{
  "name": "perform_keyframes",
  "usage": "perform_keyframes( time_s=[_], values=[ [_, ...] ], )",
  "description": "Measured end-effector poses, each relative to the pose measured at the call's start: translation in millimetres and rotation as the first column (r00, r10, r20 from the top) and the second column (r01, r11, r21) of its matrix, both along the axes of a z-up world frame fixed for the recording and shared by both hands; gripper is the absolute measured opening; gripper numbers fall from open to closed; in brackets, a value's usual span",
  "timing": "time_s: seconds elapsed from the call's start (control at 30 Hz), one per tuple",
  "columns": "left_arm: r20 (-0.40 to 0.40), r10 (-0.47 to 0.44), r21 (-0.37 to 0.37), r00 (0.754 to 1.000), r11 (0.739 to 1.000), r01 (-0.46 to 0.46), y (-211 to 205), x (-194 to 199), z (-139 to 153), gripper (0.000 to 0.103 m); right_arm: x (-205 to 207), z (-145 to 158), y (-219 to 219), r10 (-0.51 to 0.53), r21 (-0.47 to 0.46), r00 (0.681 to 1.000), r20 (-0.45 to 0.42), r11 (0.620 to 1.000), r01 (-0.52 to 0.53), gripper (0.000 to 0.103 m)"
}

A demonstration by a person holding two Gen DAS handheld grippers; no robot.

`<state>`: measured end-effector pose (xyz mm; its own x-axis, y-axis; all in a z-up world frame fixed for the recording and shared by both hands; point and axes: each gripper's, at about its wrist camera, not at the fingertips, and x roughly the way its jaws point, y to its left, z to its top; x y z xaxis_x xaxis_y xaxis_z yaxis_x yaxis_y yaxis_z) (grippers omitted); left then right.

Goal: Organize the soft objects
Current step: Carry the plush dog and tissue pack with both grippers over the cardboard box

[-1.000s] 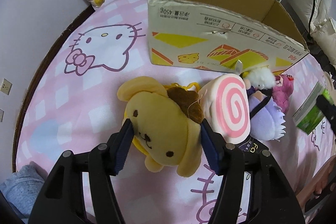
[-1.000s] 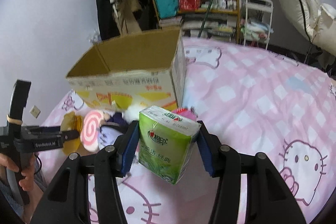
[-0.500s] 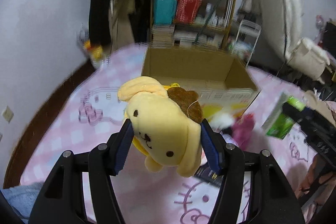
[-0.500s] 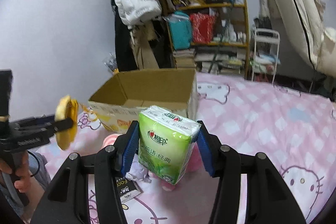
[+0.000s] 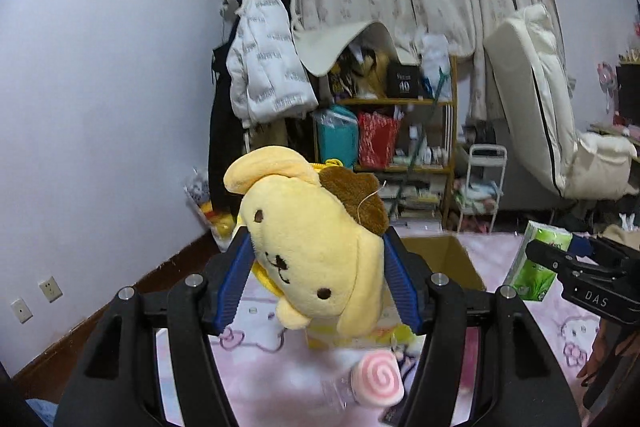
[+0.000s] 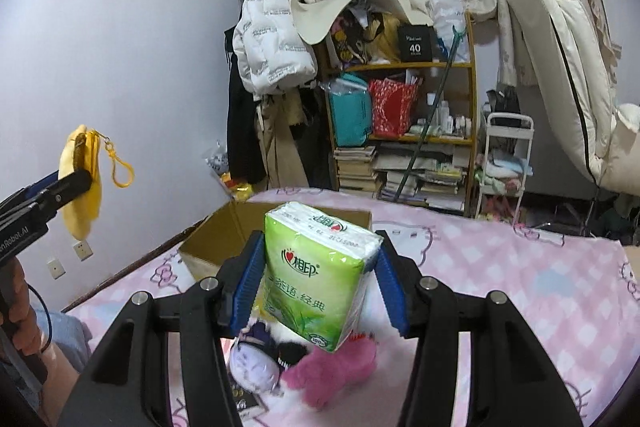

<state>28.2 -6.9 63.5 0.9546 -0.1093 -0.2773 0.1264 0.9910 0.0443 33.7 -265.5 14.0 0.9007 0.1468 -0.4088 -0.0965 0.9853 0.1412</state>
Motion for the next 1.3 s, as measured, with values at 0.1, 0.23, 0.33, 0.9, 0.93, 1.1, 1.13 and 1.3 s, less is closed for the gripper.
perform_keyframes(
  time_s=[0.1,0.23,0.33,0.9,0.93,1.1,1.13,1.3],
  values=[
    [0.038,0.01,-0.007,0.999,1.0,-0.009,-1,7,9,0.062,7,8,-2,-0.003,0.006,1.0,0.016,1.0,0.003,0.057],
    [0.068,0.004,0.004,0.998,1.0,-0.004,-8,24,19,0.063,24,18,-3,-0.01,-0.006,0.999,0.039,1.0,0.011,0.057],
    [0.092,0.006,-0.01,0.996,1.0,-0.005,-9,34,23,0.063,36,26,-3,-0.016,-0.009,0.997,0.074,1.0,0.017,0.057],
    [0.004,-0.057,0.03,0.998,0.998,0.057,-39,106,-8,0.065,88,33,11,-0.005,-0.028,0.989,0.151,1.0,0.009,0.057],
    [-0.007,-0.059,0.036,0.998,0.998,0.059,-42,108,-11,0.065,90,30,13,-0.005,-0.037,0.989,0.15,0.999,0.011,0.057],
    [-0.041,-0.054,0.057,0.998,0.997,0.056,-47,118,-29,0.065,98,16,17,-0.008,-0.048,0.992,0.13,0.999,0.014,0.057],
    [-0.058,-0.056,0.057,0.997,0.997,0.06,-47,121,-33,0.065,99,13,18,-0.005,-0.05,0.992,0.125,0.999,0.011,0.057],
    [-0.111,-0.079,0.088,0.991,0.992,0.089,-54,130,-54,0.065,109,-2,15,0.002,-0.023,0.996,0.087,1.0,0.0,0.057]
  ],
)
